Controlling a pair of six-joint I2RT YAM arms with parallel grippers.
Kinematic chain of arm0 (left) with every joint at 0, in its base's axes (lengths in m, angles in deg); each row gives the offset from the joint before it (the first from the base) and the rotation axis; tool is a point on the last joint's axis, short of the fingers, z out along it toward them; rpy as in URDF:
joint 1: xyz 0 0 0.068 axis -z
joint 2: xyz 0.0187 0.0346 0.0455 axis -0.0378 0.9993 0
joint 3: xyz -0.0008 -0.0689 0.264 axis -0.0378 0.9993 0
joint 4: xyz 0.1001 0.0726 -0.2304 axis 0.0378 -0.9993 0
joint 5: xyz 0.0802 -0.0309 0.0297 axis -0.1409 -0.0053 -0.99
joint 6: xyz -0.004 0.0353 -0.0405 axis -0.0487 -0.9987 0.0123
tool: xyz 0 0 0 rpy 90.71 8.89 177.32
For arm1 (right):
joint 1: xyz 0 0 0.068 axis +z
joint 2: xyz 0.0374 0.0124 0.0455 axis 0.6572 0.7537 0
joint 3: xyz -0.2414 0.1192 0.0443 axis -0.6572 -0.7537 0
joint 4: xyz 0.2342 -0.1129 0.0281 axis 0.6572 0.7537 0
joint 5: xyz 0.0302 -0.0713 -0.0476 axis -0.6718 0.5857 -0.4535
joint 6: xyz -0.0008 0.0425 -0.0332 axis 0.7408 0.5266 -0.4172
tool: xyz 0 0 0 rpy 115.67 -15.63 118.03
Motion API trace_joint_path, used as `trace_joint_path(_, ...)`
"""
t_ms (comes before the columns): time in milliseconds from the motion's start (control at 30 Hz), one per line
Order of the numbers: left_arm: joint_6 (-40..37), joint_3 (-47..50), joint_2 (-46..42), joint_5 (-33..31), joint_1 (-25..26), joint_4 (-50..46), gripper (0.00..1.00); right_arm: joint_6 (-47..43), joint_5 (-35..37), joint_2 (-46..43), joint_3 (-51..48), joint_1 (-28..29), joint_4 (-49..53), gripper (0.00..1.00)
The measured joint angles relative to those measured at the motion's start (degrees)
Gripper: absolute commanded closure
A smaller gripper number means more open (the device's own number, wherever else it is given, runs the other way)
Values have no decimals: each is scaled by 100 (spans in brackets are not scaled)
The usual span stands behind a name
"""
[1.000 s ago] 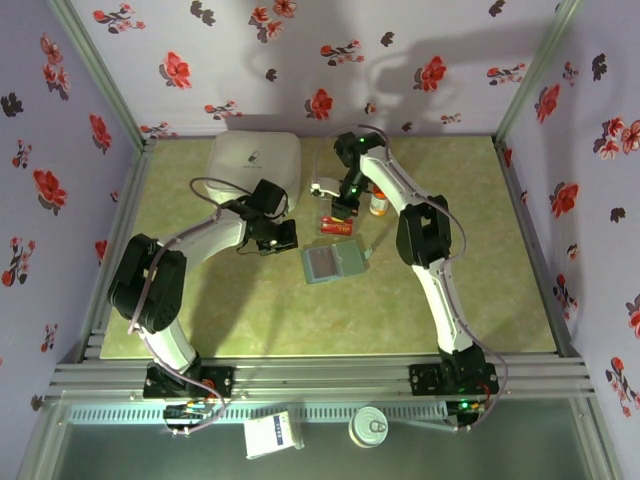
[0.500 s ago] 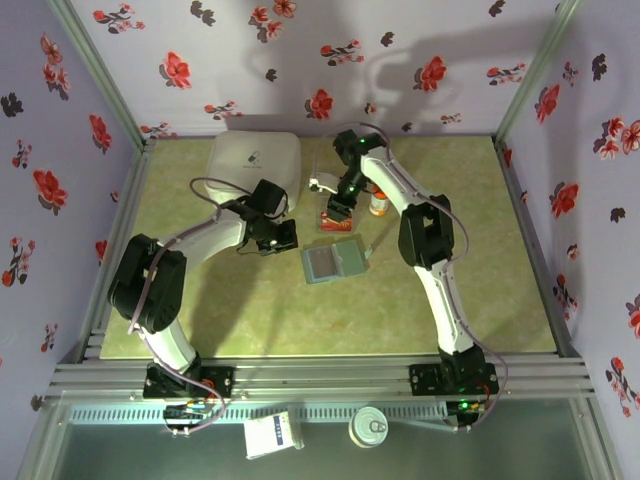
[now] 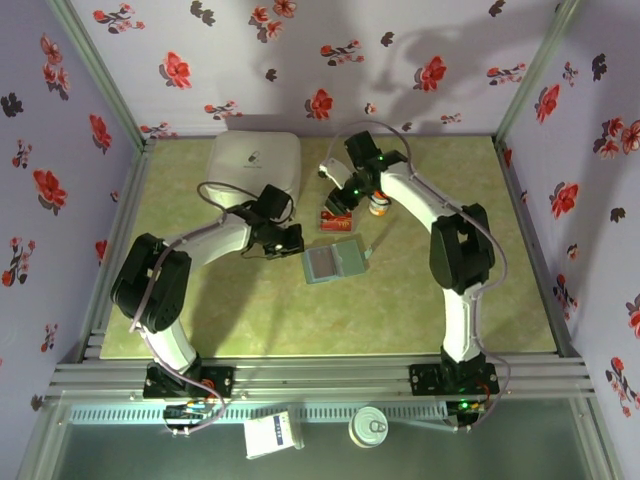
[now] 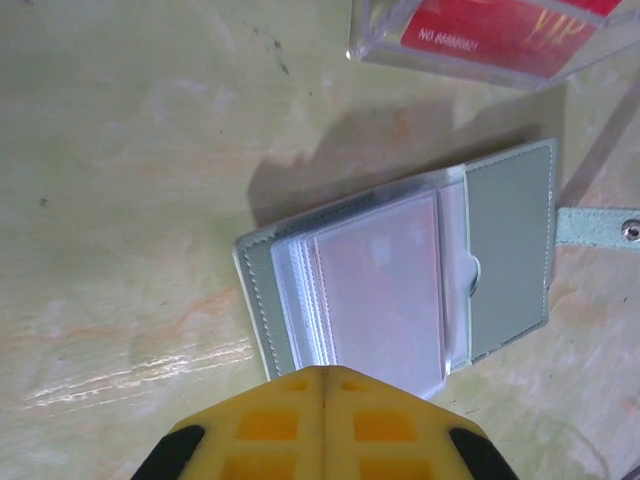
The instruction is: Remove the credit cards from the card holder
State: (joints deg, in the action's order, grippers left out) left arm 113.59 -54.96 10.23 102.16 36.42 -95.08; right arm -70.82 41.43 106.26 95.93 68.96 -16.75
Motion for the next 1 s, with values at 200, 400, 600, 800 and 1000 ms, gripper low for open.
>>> trace_joint_path(200,87,42,195,59,166,142,100,1300,254,-647,-1300,321,-1067,61)
trace_joint_path(400,131,273,260,90,267,267,100,2041,706,-868,-2098,614,-1447,61)
trace_joint_path(600,201,483,332,85,282,317,100,2282,1014,-1102,-2597,669,-1493,61)
trace_joint_path(800,214,503,369,50,286,334,100,2577,1563,-1370,-2804,739,-1526,63)
trace_joint_path(1000,214,503,369,-24,249,332,100,3307,1926,-1755,-3191,929,-1613,68)
